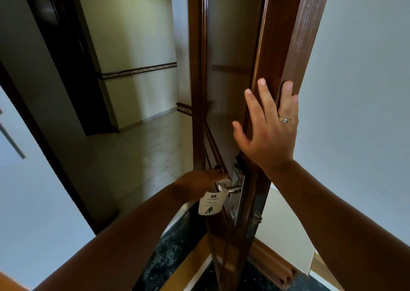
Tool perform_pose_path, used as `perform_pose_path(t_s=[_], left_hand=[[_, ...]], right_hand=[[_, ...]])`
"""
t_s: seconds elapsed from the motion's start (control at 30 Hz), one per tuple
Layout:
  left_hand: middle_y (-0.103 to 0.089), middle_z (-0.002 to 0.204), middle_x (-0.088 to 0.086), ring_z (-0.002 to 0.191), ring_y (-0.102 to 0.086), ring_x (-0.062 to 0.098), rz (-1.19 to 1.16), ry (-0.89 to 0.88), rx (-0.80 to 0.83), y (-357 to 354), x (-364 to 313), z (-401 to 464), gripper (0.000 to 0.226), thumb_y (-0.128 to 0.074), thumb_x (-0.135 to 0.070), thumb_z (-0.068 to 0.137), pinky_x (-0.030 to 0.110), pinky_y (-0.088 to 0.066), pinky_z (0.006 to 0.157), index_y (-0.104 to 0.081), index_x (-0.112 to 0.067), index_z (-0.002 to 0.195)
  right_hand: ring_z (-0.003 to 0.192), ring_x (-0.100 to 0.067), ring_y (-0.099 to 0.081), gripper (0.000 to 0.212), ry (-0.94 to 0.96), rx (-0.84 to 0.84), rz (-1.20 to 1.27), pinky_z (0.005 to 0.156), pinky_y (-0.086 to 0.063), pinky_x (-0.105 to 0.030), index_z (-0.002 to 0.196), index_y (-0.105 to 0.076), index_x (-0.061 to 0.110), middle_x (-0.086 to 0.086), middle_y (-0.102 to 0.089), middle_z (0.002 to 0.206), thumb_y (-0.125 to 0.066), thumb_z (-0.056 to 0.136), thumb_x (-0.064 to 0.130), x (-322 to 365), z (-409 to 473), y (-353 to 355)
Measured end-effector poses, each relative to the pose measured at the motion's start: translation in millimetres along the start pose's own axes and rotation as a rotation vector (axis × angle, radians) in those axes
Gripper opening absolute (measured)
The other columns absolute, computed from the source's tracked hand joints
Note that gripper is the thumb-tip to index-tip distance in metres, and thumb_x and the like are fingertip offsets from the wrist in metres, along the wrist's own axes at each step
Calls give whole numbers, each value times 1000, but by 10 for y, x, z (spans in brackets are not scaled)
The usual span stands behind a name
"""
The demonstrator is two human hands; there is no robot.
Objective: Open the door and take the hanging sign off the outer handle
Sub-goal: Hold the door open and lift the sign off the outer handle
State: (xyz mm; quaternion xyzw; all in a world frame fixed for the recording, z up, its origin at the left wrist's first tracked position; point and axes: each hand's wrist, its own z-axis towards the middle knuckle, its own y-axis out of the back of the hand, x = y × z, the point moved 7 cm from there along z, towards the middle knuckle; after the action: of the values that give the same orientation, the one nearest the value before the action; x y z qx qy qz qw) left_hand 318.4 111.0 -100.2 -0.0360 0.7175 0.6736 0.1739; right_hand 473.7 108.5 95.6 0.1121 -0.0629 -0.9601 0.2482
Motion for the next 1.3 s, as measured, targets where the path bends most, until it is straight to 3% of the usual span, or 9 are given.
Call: perform_pose_path(t_s=[0.2,0.37,0.47,0.63,0.73,0.83,0.93,1.07,1.3], left_hand=[[-39,154,2,137,-42,25,142,-17,-69,281,182,212,78,-49,14,86,29,-35,105,-41,-34,147],[-53,143,3,126,-53,21,64,64,-73,318,290,523,51,-52,-6,98,29,-42,102,-51,-33,141],[-56,136,5,115,-59,21,127,60,-50,275,311,648,44,-52,-13,100,20,-43,85,-50,-27,141],[-47,146,12,127,-51,27,148,116,-17,273,329,647,59,-51,-4,97,31,-48,98,-36,-19,151],[-43,148,16,132,-46,30,191,153,75,296,366,552,63,-56,-13,96,38,-44,106,-29,-12,153],[-47,145,13,132,-47,29,323,228,160,333,535,384,57,-60,-14,94,37,-42,106,-40,-10,147],[-60,131,7,120,-57,25,455,266,33,557,669,269,31,-53,-24,100,33,-47,93,-59,-14,128],[-63,116,3,107,-60,24,564,308,-77,825,807,23,30,-52,-43,97,32,-39,73,-67,-23,114],[-62,108,9,97,-63,28,262,496,-253,1090,1074,-779,16,-51,-25,99,40,-53,79,-56,-15,111]], right_hand=[[142,-40,-29,60,-3,3,16,121,-4,-42,143,-48,18,-13,-47,150,-52,93,50,47,16,20],[142,-40,-29,60,1,-6,33,122,-5,-42,142,-48,18,-13,-48,150,-54,91,49,68,16,14],[142,-40,-29,60,-2,-11,41,122,-5,-43,141,-49,18,-13,-49,149,-55,91,49,82,15,5],[141,-40,-30,60,1,-10,37,121,-6,-43,141,-49,18,-13,-49,148,-54,91,50,120,16,-1],[142,-40,-29,60,2,-5,36,121,-5,-43,142,-48,18,-12,-49,149,-54,91,51,148,20,1],[143,-40,-28,60,5,2,45,121,-5,-43,142,-48,18,-12,-48,150,-54,92,50,212,27,28],[143,-40,-27,61,11,20,48,121,-5,-44,143,-47,18,-12,-47,151,-54,92,50,281,35,33],[143,-41,-27,62,20,36,69,120,-4,-45,144,-46,17,-13,-44,152,-52,92,50,428,70,65],[145,-39,-22,62,16,12,209,120,-9,-51,149,-36,7,-16,-36,156,-52,91,22,889,121,138]])
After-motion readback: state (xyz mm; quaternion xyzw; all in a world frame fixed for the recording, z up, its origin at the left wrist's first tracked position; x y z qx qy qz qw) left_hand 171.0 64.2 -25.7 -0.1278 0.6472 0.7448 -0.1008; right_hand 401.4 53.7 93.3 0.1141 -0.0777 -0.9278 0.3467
